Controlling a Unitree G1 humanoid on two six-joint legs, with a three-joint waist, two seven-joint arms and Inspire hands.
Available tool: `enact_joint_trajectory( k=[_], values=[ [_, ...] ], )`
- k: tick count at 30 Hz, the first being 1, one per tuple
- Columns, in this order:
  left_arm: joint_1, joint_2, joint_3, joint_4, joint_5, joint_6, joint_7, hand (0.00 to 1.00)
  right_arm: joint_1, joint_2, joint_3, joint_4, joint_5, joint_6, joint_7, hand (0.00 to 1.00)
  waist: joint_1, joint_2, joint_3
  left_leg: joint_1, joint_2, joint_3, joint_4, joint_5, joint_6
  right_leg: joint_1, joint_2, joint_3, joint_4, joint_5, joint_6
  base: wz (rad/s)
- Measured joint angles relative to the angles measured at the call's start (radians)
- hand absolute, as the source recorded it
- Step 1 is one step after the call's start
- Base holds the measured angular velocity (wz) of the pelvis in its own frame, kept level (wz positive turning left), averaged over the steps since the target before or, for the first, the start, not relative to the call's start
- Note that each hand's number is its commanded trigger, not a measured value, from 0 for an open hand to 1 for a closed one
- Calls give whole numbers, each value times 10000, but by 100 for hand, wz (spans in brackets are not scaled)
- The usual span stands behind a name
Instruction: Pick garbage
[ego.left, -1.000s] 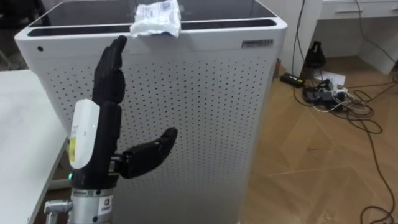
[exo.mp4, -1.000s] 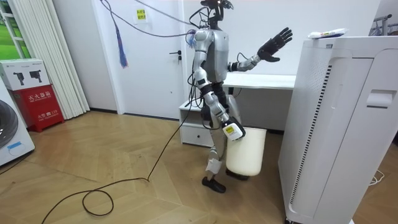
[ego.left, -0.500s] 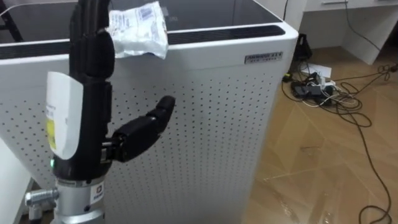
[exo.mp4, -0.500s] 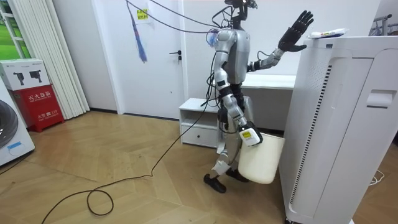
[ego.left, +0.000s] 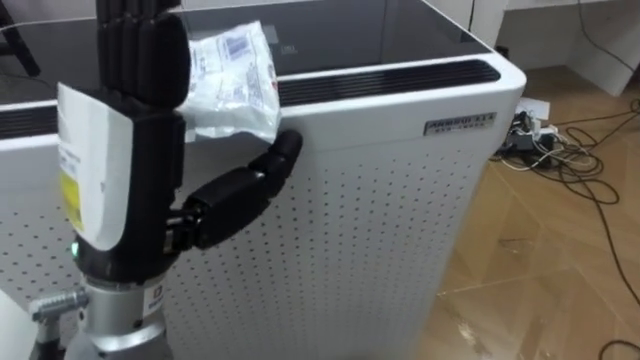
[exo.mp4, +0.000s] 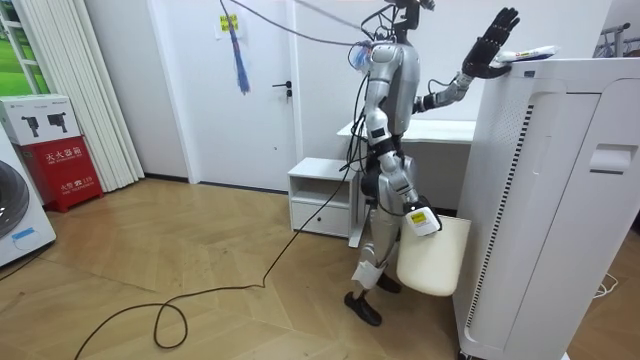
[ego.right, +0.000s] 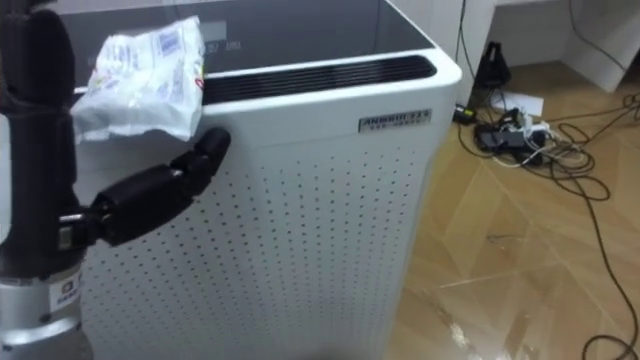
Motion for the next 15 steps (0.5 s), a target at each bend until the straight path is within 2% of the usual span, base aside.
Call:
enact_joint_trajectory(
  k=[3, 5, 6, 7, 8, 12, 15],
  values=[
    [0, 255, 92, -227, 177, 2, -38, 0, -1, -1, -4, -3, -190, 11, 48, 100, 17, 30, -19, 167, 61, -52, -160, 13, -21, 328, 107, -52, -462, 163, 1, 3],
    [34, 551, 97, -332, 331, -8, -40, 0, -2, -2, -5, -3, -207, 14, 80, 100, 32, 45, -25, 297, 74, -97, -249, 20, -33, 530, 135, -118, -643, 189, 1, 8],
    [38, 615, 103, -337, 362, -9, -44, 12, -4, -9, -5, -3, -209, 14, 98, 100, 33, 51, -23, 349, 75, -104, -273, 20, -34, 589, 135, -140, -682, 190, 1, 4],
    [82, 709, 109, -349, 364, -9, -80, 41, -4, -16, -5, -2, -209, 14, 124, 100, 51, 73, -26, 435, 79, -111, -332, 22, -37, 694, 146, -151, -777, 204, 1, 0],
    [171, 767, 164, -409, 376, -8, -159, 100, -31, -17, -6, -3, -213, 13, 129, 100, 72, 103, -31, 464, 81, -112, -340, 22, -38, 725, 147, -161, -785, 203, 1, 0],
    [462, 868, 362, -566, 385, -5, -501, 100, -82, -54, -32, -3, -234, 13, 270, 100, 23, 246, 10, 494, 72, -132, -367, 21, -38, 776, 147, -179, -832, 208, 8, 0],
    [988, 873, 399, -564, 387, 53, -818, 100, -81, -130, -34, -6, -271, 13, 532, 100, -12, 402, -11, 592, 79, -120, -554, 25, -43, 850, 167, -159, -940, 255, 10, -3]
  ],
)
